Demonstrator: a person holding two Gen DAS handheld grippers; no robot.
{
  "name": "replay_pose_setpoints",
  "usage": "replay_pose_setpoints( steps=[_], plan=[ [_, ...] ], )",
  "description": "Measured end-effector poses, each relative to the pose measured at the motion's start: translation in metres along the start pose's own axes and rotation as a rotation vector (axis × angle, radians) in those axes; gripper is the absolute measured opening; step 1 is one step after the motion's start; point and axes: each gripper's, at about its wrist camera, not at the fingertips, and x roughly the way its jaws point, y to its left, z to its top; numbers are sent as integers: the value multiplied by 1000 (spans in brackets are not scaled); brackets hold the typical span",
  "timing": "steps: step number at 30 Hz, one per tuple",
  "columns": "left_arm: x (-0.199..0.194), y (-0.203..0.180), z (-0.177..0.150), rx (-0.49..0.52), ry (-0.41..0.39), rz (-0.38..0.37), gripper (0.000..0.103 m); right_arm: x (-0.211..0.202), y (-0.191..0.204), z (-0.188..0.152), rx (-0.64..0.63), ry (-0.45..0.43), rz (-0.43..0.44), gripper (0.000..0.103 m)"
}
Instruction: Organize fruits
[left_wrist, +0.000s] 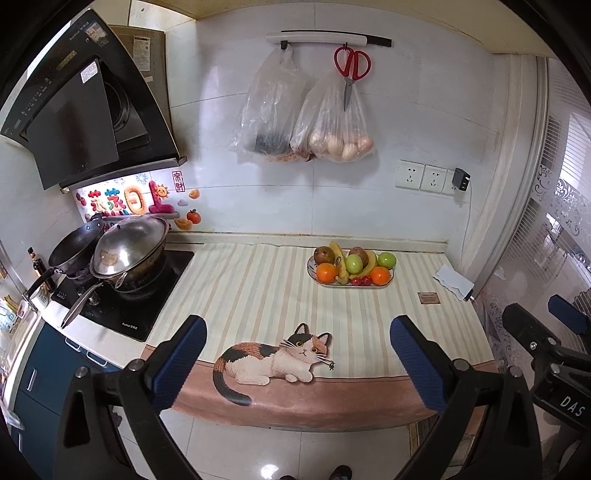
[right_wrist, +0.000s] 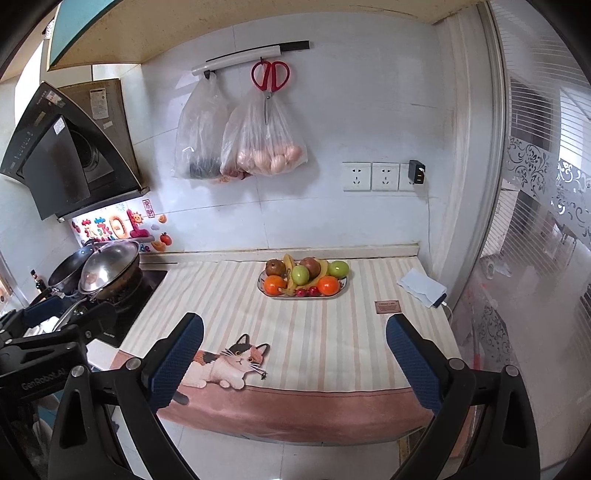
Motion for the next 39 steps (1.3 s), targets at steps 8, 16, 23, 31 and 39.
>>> replay_pose_setpoints(
  steps=[8, 16, 23, 31, 39],
  plan=[
    [-7, -2, -2, 12, -16, 0, 102, -4, -2, -2, 7, -4, -28, 101],
    [-8, -2, -3, 12, -12, -3, 102, -11, -6, -5, 11, -13, -38, 102],
    [-14, -6, -7, 9, -5, 6, 102, -13, -9, -8, 22, -7, -31, 102],
    [-18, -7, -11, 7, -3, 13, 102, -11, -8, -12, 17, 3, -20, 102],
    [-18, -7, -11, 7, -5, 15, 102, -11, -7, -13, 17, 6, -12, 102]
  ],
)
